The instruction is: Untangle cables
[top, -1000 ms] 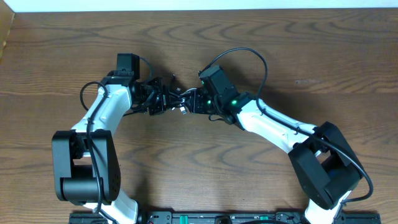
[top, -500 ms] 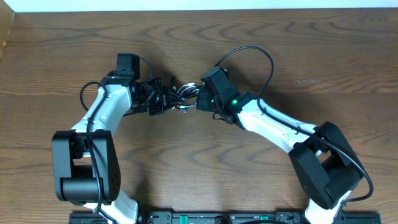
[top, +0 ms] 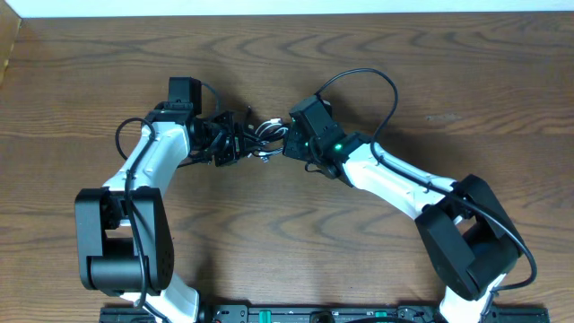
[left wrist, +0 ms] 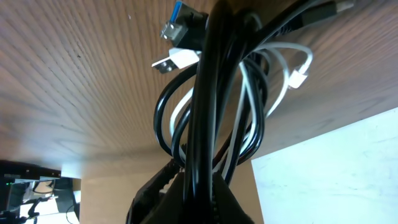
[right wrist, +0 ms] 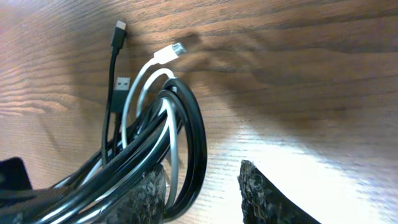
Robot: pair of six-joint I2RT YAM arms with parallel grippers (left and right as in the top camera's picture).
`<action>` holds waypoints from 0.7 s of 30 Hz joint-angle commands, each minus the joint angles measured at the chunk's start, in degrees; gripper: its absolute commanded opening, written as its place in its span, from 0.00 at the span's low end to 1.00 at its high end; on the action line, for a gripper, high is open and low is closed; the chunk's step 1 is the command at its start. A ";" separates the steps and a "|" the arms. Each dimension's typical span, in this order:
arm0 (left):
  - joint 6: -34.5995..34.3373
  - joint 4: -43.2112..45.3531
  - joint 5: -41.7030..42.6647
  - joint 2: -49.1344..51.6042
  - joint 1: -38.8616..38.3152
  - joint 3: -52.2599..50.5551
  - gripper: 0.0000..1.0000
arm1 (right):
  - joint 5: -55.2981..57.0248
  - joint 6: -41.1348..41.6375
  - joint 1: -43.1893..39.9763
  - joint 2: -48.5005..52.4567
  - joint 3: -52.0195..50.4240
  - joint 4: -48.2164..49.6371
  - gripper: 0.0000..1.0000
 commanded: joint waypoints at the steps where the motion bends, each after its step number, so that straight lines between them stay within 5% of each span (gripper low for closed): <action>1: -0.26 -0.35 1.01 -1.11 -0.13 0.61 0.08 | -4.68 2.19 -0.42 3.08 -0.35 2.34 0.37; 16: -0.24 -0.35 0.98 -1.11 -0.13 0.61 0.07 | -8.28 0.48 -1.18 4.33 -0.35 8.85 0.36; 21: -0.24 -0.35 0.98 -1.11 -0.13 0.61 0.07 | -8.28 0.44 -1.11 4.90 -0.35 9.73 0.26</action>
